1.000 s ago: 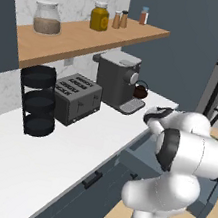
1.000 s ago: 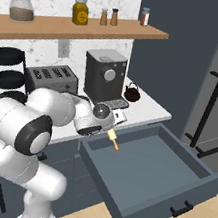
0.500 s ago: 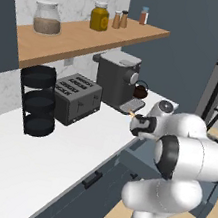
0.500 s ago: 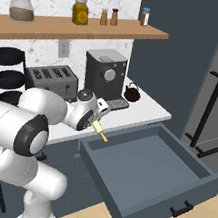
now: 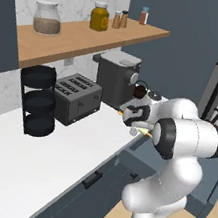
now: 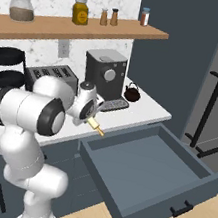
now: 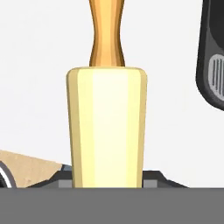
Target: Pick the rolling pin from the drawer and place it on the counter.
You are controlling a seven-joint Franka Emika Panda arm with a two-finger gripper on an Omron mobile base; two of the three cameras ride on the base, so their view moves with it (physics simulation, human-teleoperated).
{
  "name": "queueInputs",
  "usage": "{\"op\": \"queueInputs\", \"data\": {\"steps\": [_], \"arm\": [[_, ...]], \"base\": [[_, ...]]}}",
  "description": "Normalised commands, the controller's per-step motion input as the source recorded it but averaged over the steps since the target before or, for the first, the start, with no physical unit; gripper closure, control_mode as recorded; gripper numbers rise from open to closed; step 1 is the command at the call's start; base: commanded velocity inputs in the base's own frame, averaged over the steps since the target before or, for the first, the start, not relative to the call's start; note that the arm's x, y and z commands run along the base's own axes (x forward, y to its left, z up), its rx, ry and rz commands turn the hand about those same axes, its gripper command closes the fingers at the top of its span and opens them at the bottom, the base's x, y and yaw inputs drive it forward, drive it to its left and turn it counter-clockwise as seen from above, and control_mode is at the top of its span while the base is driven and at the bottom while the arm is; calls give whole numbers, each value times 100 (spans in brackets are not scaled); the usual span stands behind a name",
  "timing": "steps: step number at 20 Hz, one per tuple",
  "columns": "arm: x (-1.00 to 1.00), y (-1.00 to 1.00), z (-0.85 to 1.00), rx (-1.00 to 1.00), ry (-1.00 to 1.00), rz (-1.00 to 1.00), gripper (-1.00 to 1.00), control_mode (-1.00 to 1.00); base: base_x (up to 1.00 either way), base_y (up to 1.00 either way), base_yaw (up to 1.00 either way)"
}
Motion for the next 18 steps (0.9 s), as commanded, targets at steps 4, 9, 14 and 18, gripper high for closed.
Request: {"op": "queueInputs", "data": {"steps": [4, 9, 14, 18], "arm": [[31, 40, -56, 0, 2, 19, 100, -100], [19, 90, -63, -6, 1, 15, -100, -100], [16, 69, -2, -1, 0, 3, -100, -100], [-55, -31, 51, -1, 1, 0, -100, -100]], "base": [[0, 0, 0], [0, 0, 0], [0, 0, 0], [0, 0, 0]]}}
